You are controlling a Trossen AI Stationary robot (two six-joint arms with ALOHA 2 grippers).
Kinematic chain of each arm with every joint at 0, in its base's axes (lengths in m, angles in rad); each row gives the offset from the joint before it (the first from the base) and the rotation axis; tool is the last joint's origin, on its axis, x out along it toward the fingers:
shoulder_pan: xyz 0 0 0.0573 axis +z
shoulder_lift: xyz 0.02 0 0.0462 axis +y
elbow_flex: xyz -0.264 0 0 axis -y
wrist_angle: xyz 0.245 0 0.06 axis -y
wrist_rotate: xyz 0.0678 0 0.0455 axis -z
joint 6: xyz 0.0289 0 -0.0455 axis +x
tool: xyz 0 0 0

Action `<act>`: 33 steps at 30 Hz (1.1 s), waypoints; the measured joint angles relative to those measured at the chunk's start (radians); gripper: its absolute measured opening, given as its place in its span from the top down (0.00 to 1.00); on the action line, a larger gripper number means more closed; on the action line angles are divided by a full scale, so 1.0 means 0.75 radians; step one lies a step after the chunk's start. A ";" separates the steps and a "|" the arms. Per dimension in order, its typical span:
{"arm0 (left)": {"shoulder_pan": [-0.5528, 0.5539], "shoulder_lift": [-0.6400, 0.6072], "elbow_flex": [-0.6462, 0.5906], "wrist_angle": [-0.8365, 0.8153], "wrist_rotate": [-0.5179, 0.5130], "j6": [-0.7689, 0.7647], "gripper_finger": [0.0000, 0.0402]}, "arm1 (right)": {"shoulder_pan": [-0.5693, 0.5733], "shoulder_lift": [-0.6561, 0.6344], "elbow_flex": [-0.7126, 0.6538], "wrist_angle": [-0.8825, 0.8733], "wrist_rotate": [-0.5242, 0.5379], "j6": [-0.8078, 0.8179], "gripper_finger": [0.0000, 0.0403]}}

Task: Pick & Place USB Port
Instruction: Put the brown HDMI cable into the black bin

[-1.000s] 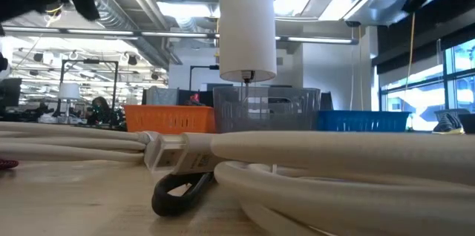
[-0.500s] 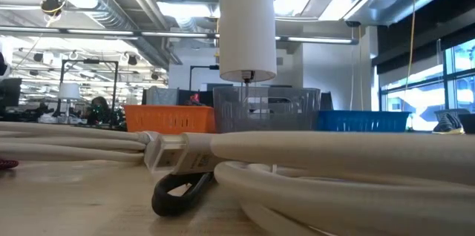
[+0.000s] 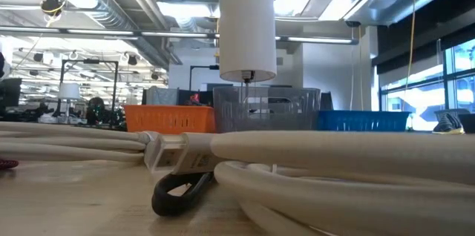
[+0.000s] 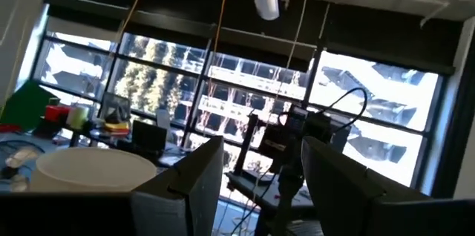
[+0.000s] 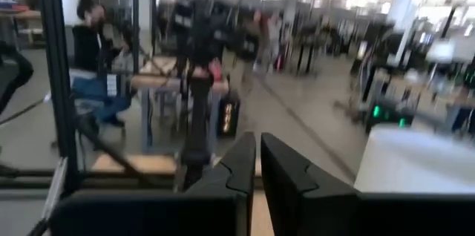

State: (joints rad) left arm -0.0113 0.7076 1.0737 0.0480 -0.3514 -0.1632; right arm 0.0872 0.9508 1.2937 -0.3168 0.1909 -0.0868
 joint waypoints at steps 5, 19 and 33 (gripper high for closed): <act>-0.001 0.014 0.000 -0.001 0.063 -0.003 0.56 | 0.000 -0.014 0.004 -0.248 0.000 0.192 0.93; -0.001 0.038 -0.012 -0.527 -0.249 -0.387 0.56 | 0.000 -0.094 0.004 -1.370 0.010 0.997 0.93; 0.000 -0.030 -0.014 -1.130 -0.206 -0.538 0.56 | -0.001 -0.002 -0.115 -1.557 0.035 1.327 0.93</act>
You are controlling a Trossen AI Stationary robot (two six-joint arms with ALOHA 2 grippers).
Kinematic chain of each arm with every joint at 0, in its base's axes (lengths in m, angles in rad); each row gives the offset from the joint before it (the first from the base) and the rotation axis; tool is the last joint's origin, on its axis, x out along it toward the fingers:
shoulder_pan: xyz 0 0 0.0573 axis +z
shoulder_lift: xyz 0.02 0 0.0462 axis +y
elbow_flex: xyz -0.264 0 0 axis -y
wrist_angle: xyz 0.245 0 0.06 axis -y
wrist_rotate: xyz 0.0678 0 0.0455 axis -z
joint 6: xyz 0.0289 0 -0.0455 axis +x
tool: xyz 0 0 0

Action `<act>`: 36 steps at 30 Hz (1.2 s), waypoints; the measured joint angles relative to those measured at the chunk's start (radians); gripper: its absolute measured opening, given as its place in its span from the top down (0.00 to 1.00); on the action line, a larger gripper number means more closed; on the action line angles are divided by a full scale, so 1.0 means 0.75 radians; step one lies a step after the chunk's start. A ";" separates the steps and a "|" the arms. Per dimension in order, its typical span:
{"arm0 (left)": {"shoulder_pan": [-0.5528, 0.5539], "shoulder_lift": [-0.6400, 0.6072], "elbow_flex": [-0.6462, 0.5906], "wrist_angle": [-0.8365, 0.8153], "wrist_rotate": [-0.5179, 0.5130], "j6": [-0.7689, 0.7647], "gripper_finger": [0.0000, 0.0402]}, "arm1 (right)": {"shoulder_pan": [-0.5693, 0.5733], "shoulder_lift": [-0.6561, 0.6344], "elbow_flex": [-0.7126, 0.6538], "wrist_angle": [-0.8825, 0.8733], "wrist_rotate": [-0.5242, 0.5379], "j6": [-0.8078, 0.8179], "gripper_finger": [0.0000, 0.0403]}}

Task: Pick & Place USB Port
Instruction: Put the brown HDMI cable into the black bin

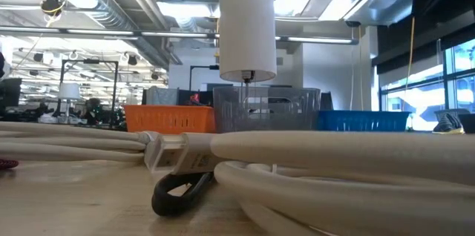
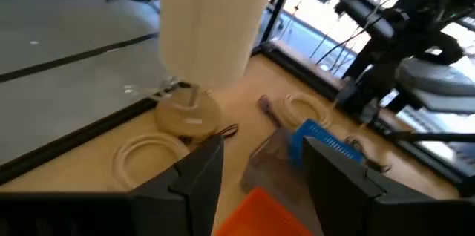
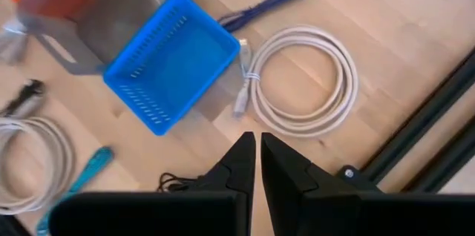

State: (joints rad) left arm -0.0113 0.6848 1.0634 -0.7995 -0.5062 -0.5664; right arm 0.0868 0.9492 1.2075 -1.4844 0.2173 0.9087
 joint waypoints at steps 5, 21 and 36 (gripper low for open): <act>0.000 -0.034 0.000 -0.129 -0.035 0.005 0.56 | 0.000 0.092 -0.093 0.080 0.001 -0.037 0.93; 0.000 -0.024 0.001 -0.117 -0.135 -0.042 0.56 | -0.002 0.259 -0.524 0.438 -0.035 -0.180 0.93; 0.000 -0.017 0.001 -0.117 -0.174 -0.090 0.56 | -0.002 0.259 -0.747 0.715 -0.197 -0.311 0.74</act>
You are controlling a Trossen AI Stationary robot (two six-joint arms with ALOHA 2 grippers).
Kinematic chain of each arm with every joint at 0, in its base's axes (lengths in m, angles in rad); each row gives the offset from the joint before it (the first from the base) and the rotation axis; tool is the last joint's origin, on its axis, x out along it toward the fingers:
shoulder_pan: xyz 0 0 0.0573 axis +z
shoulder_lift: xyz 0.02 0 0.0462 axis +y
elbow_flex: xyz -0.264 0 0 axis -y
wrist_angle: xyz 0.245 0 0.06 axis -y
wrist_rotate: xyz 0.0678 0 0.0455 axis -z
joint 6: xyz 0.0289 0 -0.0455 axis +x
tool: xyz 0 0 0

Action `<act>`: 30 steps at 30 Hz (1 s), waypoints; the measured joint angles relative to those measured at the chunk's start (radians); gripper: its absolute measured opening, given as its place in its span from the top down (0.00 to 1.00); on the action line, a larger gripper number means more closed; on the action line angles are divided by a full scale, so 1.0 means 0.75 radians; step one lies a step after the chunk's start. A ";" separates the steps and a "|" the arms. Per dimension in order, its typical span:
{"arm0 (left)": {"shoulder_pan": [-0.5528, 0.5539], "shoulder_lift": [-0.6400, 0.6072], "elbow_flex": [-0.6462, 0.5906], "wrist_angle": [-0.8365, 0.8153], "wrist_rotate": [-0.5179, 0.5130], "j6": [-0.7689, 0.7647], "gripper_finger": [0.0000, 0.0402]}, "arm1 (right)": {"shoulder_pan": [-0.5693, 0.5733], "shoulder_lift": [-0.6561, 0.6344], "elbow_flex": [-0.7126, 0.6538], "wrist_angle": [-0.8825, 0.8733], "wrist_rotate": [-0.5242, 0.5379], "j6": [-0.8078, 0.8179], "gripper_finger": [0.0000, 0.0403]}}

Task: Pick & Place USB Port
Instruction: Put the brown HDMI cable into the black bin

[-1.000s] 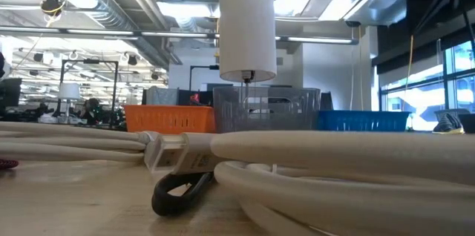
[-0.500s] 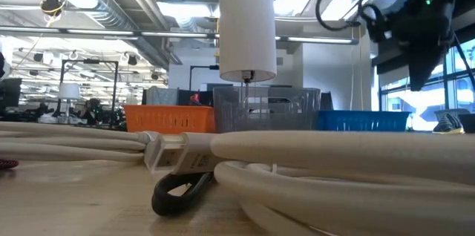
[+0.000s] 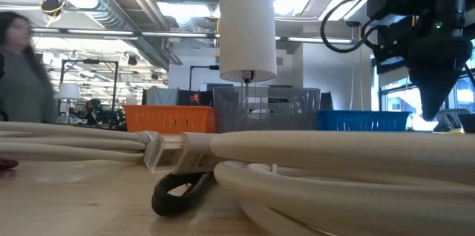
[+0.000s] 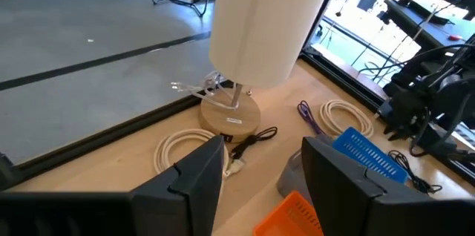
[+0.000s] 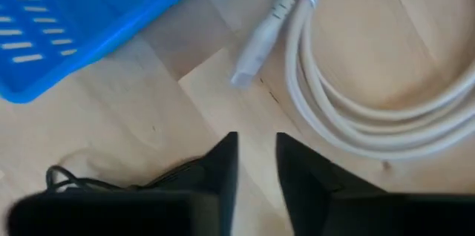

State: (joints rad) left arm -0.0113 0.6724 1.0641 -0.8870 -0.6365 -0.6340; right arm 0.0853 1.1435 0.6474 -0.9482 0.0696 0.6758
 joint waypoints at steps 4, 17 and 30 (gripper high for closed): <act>0.000 0.000 0.000 0.000 -0.003 0.000 0.56 | 0.000 0.000 0.005 0.023 0.011 -0.148 0.61; 0.000 0.000 0.000 0.000 -0.034 0.000 0.56 | -0.122 0.115 0.002 0.058 0.096 -0.282 0.57; 0.000 0.000 0.000 0.000 -0.012 -0.011 0.56 | -0.203 0.411 0.002 0.184 0.081 -0.291 0.61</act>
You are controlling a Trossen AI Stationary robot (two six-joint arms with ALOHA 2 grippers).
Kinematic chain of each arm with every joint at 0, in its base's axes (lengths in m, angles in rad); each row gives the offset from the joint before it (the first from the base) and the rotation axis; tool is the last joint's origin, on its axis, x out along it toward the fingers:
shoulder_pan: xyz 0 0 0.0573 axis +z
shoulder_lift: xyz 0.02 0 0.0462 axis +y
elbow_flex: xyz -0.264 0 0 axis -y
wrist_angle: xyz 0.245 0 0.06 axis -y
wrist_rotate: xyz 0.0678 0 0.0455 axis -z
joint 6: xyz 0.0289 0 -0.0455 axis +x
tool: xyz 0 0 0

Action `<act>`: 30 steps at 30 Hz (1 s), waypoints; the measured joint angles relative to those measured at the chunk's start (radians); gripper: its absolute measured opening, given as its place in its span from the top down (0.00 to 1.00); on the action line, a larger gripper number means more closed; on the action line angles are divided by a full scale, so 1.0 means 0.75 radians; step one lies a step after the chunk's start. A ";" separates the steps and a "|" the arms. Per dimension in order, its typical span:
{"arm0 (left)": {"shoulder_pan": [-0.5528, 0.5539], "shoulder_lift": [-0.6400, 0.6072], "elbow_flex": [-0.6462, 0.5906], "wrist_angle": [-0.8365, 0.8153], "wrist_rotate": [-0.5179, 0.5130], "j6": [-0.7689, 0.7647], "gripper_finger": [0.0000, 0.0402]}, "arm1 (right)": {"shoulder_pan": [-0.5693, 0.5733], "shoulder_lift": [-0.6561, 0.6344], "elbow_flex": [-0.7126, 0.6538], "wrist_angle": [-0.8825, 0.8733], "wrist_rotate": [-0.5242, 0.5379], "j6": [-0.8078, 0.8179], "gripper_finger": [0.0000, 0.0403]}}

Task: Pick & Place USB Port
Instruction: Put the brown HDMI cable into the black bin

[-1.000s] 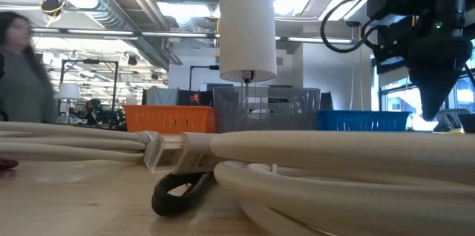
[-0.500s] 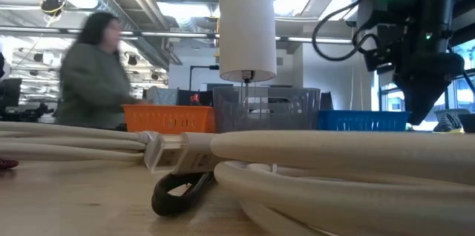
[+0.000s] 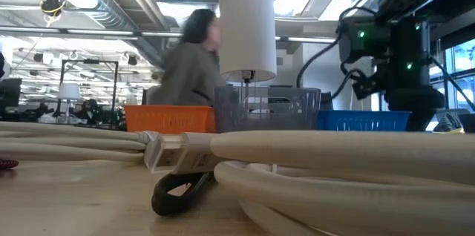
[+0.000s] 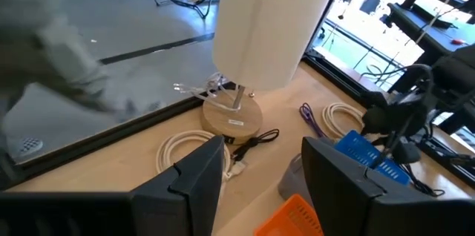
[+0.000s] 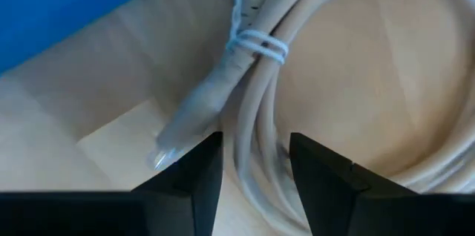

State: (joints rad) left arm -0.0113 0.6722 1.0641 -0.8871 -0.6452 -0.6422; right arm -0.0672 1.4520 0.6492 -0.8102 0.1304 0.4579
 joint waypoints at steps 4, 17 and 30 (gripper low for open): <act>0.000 0.000 0.000 0.000 0.018 0.000 0.56 | -0.001 0.049 0.008 -0.008 0.003 0.061 0.61; 0.000 0.000 0.000 -0.001 0.014 0.000 0.56 | -0.001 -0.028 -0.005 -0.023 0.127 0.269 0.93; 0.000 0.000 0.000 -0.001 0.009 0.000 0.56 | -0.001 -0.204 0.149 -0.214 0.160 0.303 0.93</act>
State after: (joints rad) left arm -0.0113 0.6724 1.0641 -0.8875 -0.6382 -0.6421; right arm -0.0681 1.2992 0.7610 -0.9706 0.2503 0.6848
